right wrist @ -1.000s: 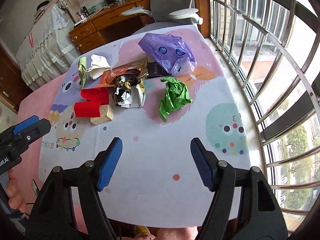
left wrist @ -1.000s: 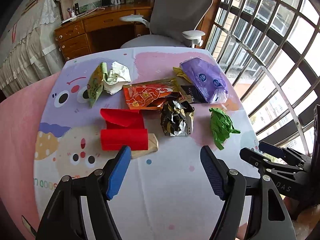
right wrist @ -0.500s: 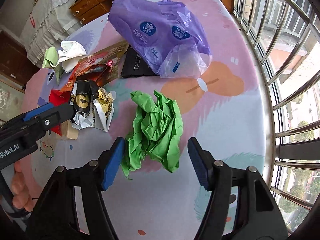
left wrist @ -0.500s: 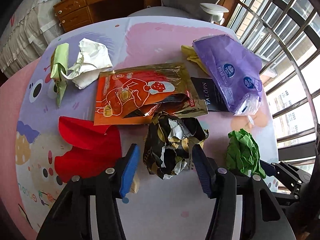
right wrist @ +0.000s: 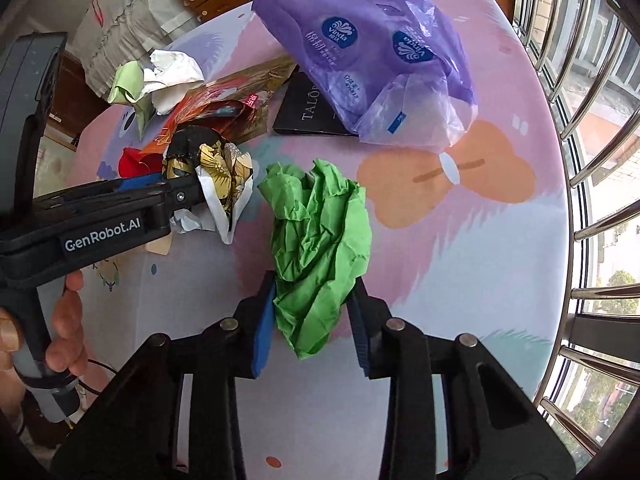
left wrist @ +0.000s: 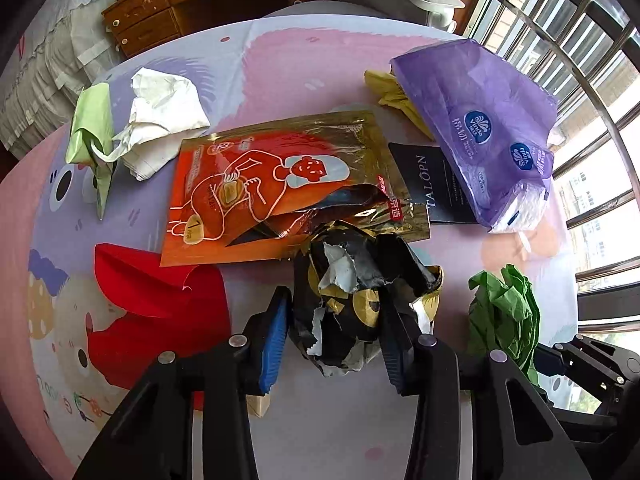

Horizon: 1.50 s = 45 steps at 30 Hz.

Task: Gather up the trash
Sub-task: 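Grasp the black-gold foil wrapper with the left tool while the right tool grasps the green paper, then carry the foil wrapper and green paper down over the bin with both tools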

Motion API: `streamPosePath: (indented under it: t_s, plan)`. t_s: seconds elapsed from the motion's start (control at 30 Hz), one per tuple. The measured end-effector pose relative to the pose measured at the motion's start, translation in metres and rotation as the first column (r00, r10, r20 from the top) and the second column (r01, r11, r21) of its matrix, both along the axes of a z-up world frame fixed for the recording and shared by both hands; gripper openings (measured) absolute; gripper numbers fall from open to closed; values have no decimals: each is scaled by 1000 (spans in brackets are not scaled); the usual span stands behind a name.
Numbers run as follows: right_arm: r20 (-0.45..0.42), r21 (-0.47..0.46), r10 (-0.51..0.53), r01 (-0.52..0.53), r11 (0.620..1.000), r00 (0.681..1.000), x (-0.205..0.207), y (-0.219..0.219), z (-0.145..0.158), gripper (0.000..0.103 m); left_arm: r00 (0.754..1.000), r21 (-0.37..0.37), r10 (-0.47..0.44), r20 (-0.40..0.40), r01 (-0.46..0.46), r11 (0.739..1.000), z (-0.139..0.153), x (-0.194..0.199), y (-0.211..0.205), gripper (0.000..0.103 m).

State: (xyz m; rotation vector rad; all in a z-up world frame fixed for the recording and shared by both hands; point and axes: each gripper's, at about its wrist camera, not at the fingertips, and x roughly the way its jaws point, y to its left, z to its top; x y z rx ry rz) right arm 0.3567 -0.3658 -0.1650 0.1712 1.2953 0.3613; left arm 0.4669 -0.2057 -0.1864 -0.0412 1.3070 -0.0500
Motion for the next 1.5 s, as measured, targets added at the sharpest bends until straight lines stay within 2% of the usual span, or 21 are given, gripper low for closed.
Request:
streamPosePath:
  t_s: [0.17,0.4,0.6,0.73,0.93,1.17,1.27,1.5]
  plan:
    - [1,13,-4,4,1000,1000,-3,-7,2,28,999,7,-18,35,18,1000,8,-3,-2,37]
    - [31,10,-24,24,1000,999,-12,-7,15,26,996,-3,-51,76,51,999,36,-29,8,36]
    - [66,7,-50,50,999,997,-34,5,33,26,988,-15,-81,129,84,996,71,-76,26,35]
    - [97,5,-65,65,998,993,-60,18,48,26,979,-15,-106,172,111,994,98,-125,47,35]
    - [155,-3,-80,81,997,985,-115,55,73,26,958,-14,-144,249,152,988,135,-212,100,35]
    - [230,6,-133,135,991,964,-209,125,97,26,934,-7,-208,289,220,976,148,-320,177,35]
    - [239,13,-160,162,987,958,-252,159,99,26,931,-16,-218,292,233,972,146,-362,206,35]
    - [212,-32,-148,158,987,966,-342,221,85,26,949,-63,-238,208,256,965,120,-434,238,35]
